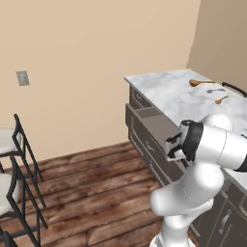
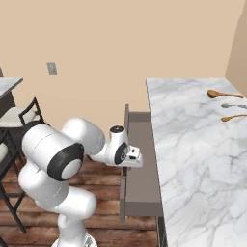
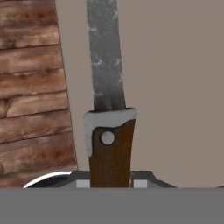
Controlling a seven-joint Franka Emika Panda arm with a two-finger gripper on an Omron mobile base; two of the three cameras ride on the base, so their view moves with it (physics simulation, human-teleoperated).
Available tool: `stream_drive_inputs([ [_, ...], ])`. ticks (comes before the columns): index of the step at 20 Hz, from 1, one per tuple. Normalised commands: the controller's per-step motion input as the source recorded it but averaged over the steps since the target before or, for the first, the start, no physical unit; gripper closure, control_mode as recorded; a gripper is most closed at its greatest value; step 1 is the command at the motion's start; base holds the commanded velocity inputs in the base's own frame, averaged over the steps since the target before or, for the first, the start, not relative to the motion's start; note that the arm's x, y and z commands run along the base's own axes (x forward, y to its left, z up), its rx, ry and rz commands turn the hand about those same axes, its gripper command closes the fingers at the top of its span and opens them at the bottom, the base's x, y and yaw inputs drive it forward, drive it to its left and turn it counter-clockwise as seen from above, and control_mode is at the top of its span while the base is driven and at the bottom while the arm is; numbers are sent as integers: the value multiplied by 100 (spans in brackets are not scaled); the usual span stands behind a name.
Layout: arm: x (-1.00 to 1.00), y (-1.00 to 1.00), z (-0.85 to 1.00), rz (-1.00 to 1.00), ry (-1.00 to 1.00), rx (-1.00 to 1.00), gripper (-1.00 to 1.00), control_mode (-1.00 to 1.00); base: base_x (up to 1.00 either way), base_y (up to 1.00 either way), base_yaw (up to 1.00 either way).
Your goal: Pick up the metallic utensils from the counter and place them in the open drawer. Make sure not to pick up any wooden utensils.
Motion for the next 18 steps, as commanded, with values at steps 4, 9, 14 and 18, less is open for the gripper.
stream_drive_inputs([
  [4, 4, 0, -36, 1, 0, 0, 100, -100, 0, 0, 0],
  [9, 8, 0, -40, 1, 0, 0, 100, -100, 0, 0, 0],
  [14, 15, 7, -52, 1, 7, 6, 100, -100, 0, 0, 0],
  [18, -2, 61, -69, 8, 15, 13, 100, -100, 0, 0, 0],
])
